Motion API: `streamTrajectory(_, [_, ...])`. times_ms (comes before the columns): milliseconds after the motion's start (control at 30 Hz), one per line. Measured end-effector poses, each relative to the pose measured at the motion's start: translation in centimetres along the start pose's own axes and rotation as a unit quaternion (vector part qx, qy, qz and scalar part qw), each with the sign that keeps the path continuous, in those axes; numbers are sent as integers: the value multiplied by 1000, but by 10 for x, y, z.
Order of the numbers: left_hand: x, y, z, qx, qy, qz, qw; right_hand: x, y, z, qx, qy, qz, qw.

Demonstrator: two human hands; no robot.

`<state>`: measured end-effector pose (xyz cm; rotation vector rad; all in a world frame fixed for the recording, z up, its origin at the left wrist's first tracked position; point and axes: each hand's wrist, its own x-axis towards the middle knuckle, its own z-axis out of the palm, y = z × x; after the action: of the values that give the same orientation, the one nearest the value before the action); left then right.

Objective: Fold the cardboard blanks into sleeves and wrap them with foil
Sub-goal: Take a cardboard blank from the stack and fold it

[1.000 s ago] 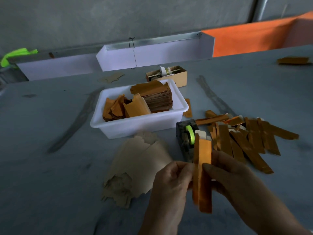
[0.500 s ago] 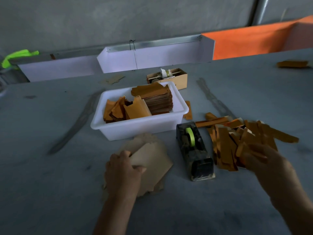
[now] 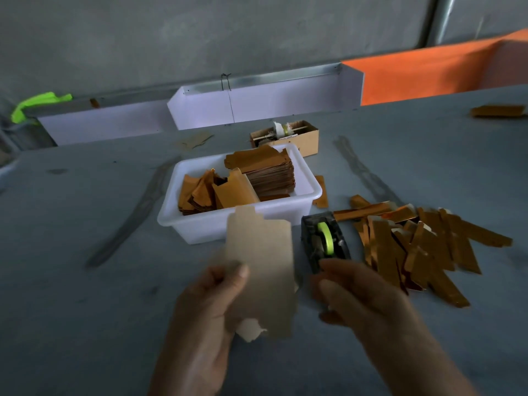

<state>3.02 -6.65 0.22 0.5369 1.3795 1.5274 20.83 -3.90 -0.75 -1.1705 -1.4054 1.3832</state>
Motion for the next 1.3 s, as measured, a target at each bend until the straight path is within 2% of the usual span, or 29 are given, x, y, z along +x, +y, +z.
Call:
streamTrajectory(67, [-6,-12,9,-35,-44,-35,998,2,2,14,35,-25,34,999])
streamTrajectory(133, [-8,-22,13,-25,-61,-51,997,4,4,19,59,-17,39,997])
streamTrajectory(300, [-5,-22,13,86,-87,-21,992,4,6,10,51,-16,57,997])
streamTrajectory(500, [-7,-22,21,102,-116,-3,988,2,7,3,58,-18,84,995])
streamTrajectory(567, [-8,-24,23,107,-106,8,989,0,7,0,11,-17,70,997])
streamTrajectory(633, [-10,-27,26,123,-88,28,988,-4,8,-1,-112,2,14,994])
streamTrajectory(700, [-11,-30,28,150,-62,48,986,-8,4,3,-223,61,-67,971])
streamTrajectory(800, [-12,-33,33,185,-38,60,980,-14,3,13,-286,92,-122,946])
streamTrajectory(867, [-15,-33,36,188,-40,60,980,-17,3,17,-249,78,-131,956])
streamTrajectory(967, [-21,-31,37,205,-89,60,973,-17,-2,19,-145,33,-119,982])
streamTrajectory(1067, [-22,-25,32,223,-135,98,961,-14,-1,14,-141,19,-123,982])
streamTrajectory(1167, [-21,-24,29,255,-159,107,948,-12,-1,11,-131,-11,-71,989])
streamTrajectory(1233, [-18,-26,27,252,-153,94,951,-12,0,10,-134,6,-38,990])
streamTrajectory(1300, [-16,-27,25,252,-175,78,949,-11,2,4,-147,57,-34,987])
